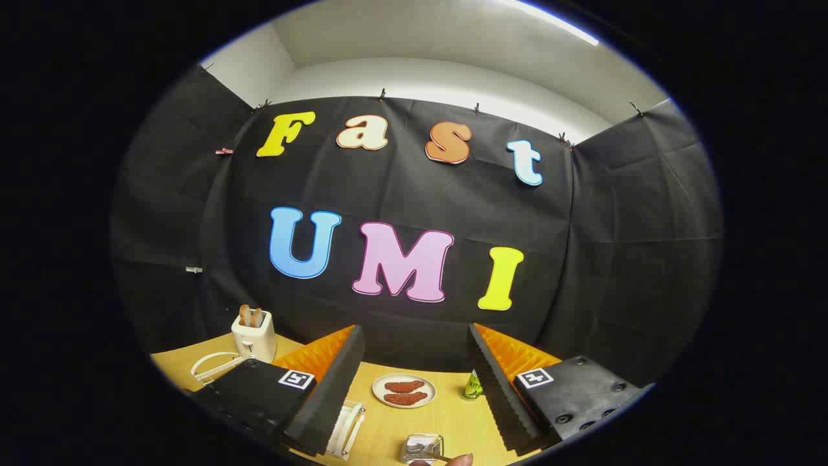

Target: Take the plate from the dish rack, then take the spoon from the basket and place it into the plate.

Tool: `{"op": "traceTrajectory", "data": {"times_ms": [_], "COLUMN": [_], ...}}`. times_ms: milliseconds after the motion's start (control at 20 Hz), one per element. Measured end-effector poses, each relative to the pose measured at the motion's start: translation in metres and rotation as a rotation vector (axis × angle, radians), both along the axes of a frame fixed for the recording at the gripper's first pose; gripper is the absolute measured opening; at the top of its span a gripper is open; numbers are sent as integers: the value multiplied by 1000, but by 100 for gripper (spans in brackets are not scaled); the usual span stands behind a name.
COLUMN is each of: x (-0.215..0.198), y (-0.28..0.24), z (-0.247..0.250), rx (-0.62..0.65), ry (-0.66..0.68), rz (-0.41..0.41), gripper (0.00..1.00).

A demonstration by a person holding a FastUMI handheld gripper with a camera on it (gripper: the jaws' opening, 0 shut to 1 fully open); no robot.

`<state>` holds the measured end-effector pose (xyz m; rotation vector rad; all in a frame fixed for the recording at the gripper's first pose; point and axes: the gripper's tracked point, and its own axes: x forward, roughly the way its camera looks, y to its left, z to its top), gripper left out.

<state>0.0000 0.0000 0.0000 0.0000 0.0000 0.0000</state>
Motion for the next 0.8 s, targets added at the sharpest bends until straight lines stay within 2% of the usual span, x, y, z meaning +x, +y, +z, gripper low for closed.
{"op": "traceTrajectory", "data": {"times_ms": [800], "x": [-5], "y": [16], "z": [7], "rx": [-15], "ry": [2], "rz": [8], "gripper": [97]}}
